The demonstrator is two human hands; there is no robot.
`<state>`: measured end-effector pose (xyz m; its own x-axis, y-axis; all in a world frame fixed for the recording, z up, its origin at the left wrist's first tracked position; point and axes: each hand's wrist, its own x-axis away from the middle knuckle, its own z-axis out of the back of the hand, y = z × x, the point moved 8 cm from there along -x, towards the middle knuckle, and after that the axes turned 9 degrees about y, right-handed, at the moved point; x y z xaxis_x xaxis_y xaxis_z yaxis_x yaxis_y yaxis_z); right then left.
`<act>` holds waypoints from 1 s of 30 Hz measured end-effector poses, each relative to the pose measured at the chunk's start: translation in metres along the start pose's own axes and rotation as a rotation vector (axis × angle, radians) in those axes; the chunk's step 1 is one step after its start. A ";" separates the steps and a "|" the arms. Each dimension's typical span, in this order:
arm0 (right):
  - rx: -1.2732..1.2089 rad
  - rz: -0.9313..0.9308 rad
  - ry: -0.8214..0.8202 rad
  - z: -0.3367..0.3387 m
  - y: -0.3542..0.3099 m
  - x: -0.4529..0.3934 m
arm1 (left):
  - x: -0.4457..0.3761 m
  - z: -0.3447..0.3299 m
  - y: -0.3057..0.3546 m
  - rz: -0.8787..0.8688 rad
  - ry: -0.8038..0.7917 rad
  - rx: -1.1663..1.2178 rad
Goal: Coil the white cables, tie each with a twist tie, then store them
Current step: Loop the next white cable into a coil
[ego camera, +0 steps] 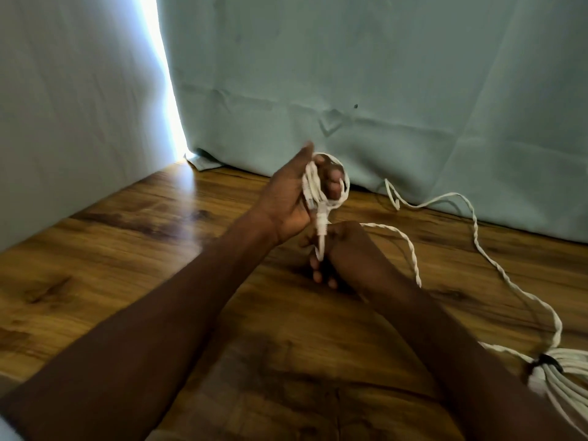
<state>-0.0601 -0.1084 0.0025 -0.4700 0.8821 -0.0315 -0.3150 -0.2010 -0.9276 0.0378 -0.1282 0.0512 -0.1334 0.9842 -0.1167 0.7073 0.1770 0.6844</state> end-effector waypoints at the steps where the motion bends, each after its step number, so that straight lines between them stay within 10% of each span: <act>1: -0.067 -0.026 -0.043 -0.003 -0.001 0.002 | 0.000 -0.002 -0.005 -0.020 -0.001 -0.106; 12: -0.127 -0.157 -0.113 0.008 0.000 0.004 | 0.006 0.003 -0.015 -0.464 0.115 -1.197; 30: -0.327 0.150 0.235 0.056 -0.020 -0.003 | 0.011 0.008 -0.005 -0.232 0.128 -0.995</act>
<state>-0.0982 -0.1308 0.0422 -0.2781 0.9340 -0.2242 0.0382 -0.2224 -0.9742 0.0383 -0.1183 0.0400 -0.3079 0.9079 -0.2845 -0.2327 0.2181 0.9478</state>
